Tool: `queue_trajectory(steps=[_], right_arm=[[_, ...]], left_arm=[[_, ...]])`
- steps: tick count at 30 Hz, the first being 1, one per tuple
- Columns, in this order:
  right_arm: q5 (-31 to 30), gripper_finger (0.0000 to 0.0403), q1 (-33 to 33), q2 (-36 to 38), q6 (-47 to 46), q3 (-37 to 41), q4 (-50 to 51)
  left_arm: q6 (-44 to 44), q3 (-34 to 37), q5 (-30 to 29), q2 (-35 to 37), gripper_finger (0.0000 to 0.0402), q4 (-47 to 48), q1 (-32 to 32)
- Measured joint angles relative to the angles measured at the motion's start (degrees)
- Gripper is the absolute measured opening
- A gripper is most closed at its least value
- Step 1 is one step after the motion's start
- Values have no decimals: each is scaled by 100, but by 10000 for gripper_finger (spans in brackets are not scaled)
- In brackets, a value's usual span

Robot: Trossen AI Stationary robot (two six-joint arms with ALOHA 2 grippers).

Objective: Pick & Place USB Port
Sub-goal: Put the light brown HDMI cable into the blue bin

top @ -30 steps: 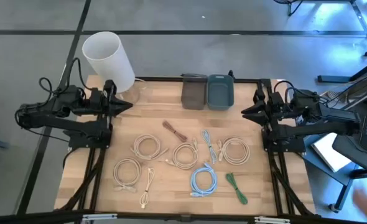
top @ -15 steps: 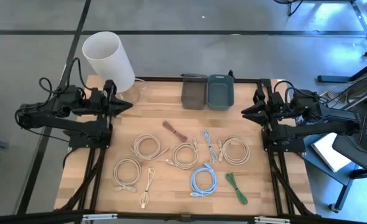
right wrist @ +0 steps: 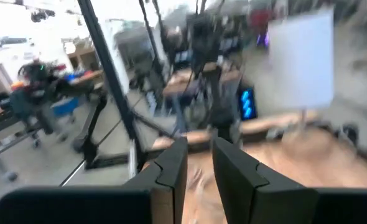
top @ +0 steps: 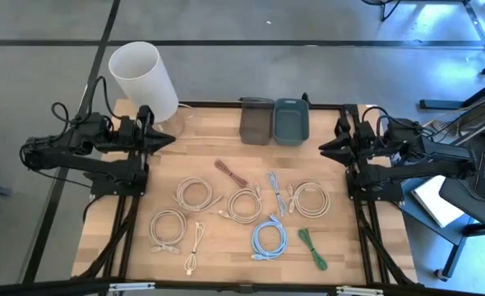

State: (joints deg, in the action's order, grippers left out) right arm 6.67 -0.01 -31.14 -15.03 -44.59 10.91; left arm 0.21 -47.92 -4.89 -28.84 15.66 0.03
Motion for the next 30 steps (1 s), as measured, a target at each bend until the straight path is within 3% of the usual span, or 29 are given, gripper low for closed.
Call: queue_trajectory(steps=[6, 11, 15, 18, 22, 24, 30], right_arm=[[-783, 83, -2, -372, 219, -1, -1147], [-636, 83, -2, -1008, 304, -3, -2508], [-518, 83, -2, -1896, 157, -225, -3126], [-120, 83, -4, -2718, 104, -770, -2995], [22, 83, -27, -3706, 693, -1916, -2579], [-31, 83, -42, -4092, 1067, -2576, -1996], [-1462, 83, -57, -4888, 1692, -4106, -185]], left_arm=[[0, 0, 1, 2, 6, -2, 2], [2, 0, -89, 2, 6, -6, 4], [328, 0, -1307, -6, 6, -95, 52], [-249, 0, -1673, -100, 6, -456, 53], [-520, 7, -2299, -220, 6, -988, 53], [-620, 2, -2212, -282, 6, -1001, 52], [-697, 4, -1661, -374, 6, -800, 39]])
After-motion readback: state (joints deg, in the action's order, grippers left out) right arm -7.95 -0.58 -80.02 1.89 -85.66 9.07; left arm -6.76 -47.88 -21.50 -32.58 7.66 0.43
